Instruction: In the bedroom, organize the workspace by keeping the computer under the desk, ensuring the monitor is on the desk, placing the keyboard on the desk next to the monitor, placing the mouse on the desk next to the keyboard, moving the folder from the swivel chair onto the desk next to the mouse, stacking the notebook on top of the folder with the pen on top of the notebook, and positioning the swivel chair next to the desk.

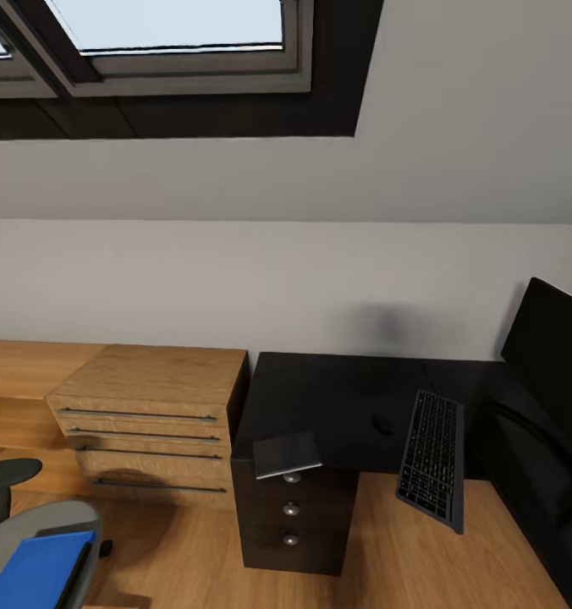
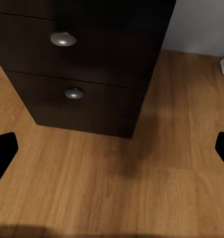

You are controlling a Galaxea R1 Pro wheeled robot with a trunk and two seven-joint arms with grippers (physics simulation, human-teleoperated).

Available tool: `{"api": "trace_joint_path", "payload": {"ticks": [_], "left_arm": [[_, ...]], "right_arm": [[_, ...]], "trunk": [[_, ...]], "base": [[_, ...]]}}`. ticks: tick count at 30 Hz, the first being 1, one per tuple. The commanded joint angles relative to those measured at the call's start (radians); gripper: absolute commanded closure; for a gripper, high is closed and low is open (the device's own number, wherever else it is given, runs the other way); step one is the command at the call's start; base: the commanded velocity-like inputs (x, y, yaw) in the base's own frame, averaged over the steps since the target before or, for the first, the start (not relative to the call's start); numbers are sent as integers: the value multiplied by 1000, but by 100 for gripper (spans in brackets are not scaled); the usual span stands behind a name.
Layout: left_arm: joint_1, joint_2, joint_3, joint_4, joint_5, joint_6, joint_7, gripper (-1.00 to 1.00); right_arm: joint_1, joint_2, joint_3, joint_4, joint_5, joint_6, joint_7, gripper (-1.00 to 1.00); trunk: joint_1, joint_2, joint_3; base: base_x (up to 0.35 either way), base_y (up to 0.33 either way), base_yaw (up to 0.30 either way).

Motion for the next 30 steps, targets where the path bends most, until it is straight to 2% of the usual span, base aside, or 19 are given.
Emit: {"api": "trace_joint_path", "payload": {"ticks": [1, 4, 11, 23, 30], "left_arm": [[-1, 1, -8, 0, 11, -5, 7, -100], [-1, -1, -8, 0, 10, -3, 5, -100], [-1, -4, -8, 0, 9, -4, 6, -100], [-1, -5, -8, 0, 8, -10, 4, -100], [-1, -2, -8, 1, 7, -12, -3, -100]], "right_arm": [[-1, -1, 9, 1, -8, -4, -6, -100], [-1, -1, 9, 2, -8, -4, -6, -100], [-1, -1, 9, 3, -8, -4, -6, -100], [-1, -2, 9, 3, -8, -4, -6, -100], [-1, -1, 9, 4, -8, -4, -6, -100]], "trunk": [[-4, 6, 2], [-15, 27, 11], [-42, 76, 33], [-88, 160, 71], [-115, 209, 93]], "base": [[0, 0, 0], [-53, 0, 0], [-268, -55, 0], [-299, -180, 0], [-34, -26, 0]]}}
